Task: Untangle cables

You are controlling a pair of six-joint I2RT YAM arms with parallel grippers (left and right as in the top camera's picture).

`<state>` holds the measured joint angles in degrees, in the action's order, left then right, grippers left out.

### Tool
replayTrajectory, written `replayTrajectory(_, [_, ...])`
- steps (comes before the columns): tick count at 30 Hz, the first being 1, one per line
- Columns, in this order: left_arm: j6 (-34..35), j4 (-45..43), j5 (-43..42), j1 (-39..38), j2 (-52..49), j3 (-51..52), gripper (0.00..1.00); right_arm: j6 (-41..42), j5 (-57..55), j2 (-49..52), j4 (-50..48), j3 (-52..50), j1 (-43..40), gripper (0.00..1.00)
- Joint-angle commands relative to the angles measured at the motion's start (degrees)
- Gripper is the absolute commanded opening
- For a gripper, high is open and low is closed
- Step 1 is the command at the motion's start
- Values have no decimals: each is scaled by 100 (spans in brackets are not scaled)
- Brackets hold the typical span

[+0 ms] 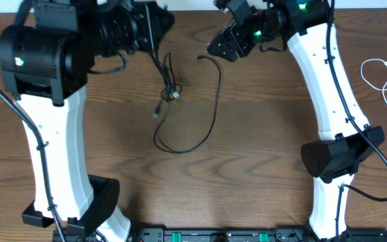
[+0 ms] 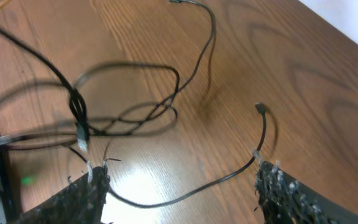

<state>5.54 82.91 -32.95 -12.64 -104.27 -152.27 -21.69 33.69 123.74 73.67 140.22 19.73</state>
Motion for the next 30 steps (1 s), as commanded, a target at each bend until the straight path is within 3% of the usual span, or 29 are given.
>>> replayTrajectory(1, [-1228, 457, 46, -256, 22, -81, 7, -306, -39, 7, 11, 24, 61, 76])
replayTrajectory(11, [-1845, 984, 680, -496, -11, -50, 8, -798, -33, 299, 590, -57, 63, 77])
replayTrajectory(20, [-1974, 1189, 669, -828, -22, 214, 7, -935, 116, 802, 680, -66, 131, 78])
replayTrajectory(27, [-2000, 1248, 693, -1104, -37, 234, 7, -1694, 398, 1003, 629, -66, 352, 77])
replayTrajectory(30, [-1985, 1263, 881, -1113, -37, 234, 8, -1541, 398, 1005, 549, -63, 374, 74])
